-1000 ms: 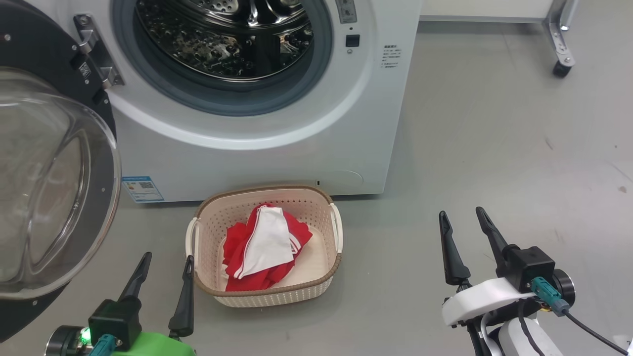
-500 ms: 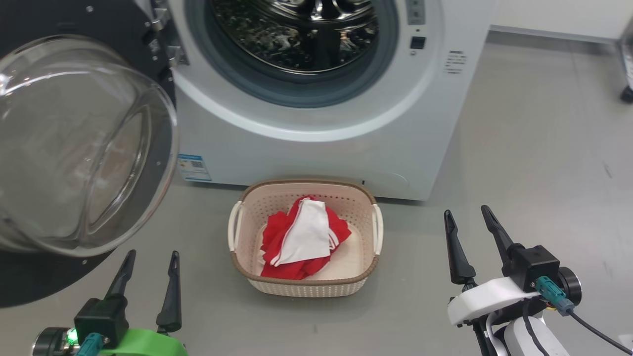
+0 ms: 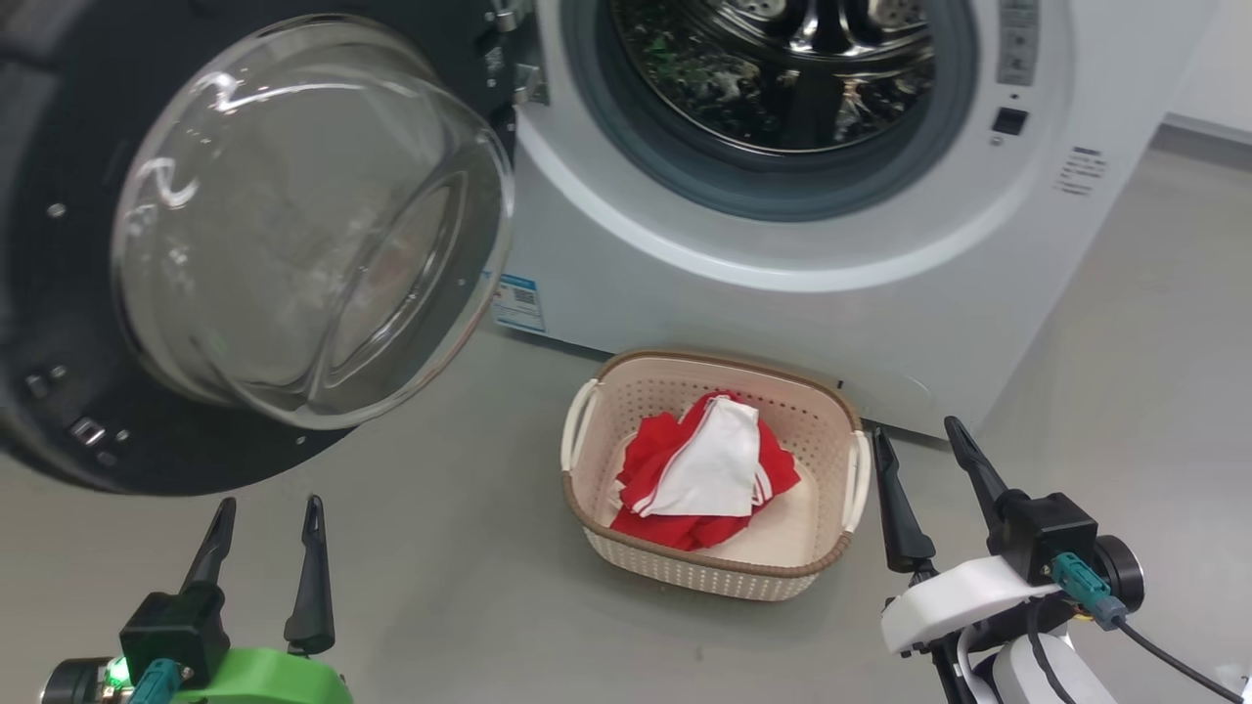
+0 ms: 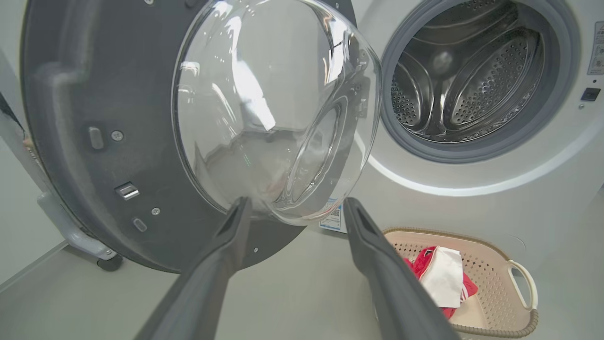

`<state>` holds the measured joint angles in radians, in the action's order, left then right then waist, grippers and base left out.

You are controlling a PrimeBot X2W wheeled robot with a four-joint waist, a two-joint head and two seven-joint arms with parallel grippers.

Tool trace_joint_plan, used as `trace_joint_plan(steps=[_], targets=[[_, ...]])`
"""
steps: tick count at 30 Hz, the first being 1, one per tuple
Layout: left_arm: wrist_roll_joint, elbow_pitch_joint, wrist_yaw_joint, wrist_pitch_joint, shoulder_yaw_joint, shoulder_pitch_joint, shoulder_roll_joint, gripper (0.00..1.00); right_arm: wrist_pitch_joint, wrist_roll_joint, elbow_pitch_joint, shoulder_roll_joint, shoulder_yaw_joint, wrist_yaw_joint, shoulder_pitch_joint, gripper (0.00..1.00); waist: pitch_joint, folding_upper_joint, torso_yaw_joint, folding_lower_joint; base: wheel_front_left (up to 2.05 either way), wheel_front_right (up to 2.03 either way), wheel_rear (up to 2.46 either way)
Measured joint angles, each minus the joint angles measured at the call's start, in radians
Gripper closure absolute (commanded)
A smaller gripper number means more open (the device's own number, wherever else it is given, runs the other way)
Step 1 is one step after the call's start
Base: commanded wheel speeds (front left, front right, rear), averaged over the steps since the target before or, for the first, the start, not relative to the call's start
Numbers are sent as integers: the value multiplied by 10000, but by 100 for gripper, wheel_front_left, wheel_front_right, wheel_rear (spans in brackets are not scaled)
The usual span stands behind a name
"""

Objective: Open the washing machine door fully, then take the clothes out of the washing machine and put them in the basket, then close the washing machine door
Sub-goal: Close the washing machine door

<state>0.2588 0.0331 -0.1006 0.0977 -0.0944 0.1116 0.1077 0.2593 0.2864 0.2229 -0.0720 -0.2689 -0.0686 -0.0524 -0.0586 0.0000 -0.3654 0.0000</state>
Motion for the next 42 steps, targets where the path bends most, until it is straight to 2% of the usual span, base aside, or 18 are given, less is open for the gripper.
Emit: trace_joint_plan(steps=[7,12,34,35,36,37,38,42], targets=[[2,-128,-2,4,184,2,-4,0,0,0,100,15,-155,58,19,0,158,0,-736,0,0,0,0],[2,-157,-48,6,303,23,-6,0,-33,2,146,35,-293,92,51,0,356,0,-1010,0,0,0,0],[48,-151,-58,4,353,108,-119,0,-161,0,165,61,-410,146,55,0,462,0,-1122,0,0,0,0],[48,-150,-58,4,347,108,-134,8,-161,0,165,61,-410,146,55,0,463,0,-1127,0,0,0,0],[52,-150,-58,4,339,108,-146,55,-161,0,165,61,-410,146,55,0,465,0,-1132,0,0,0,0],[82,-146,-58,4,332,108,-157,86,-161,0,165,61,-410,146,55,0,466,0,-1137,0,0,0,0],[169,-138,-58,6,322,108,-174,100,-163,0,165,61,-410,146,55,0,467,0,-1143,0,0,0,0],[337,-119,-56,23,297,109,-213,100,-161,0,165,61,-412,146,55,0,476,0,-1160,0,0,0,0]])
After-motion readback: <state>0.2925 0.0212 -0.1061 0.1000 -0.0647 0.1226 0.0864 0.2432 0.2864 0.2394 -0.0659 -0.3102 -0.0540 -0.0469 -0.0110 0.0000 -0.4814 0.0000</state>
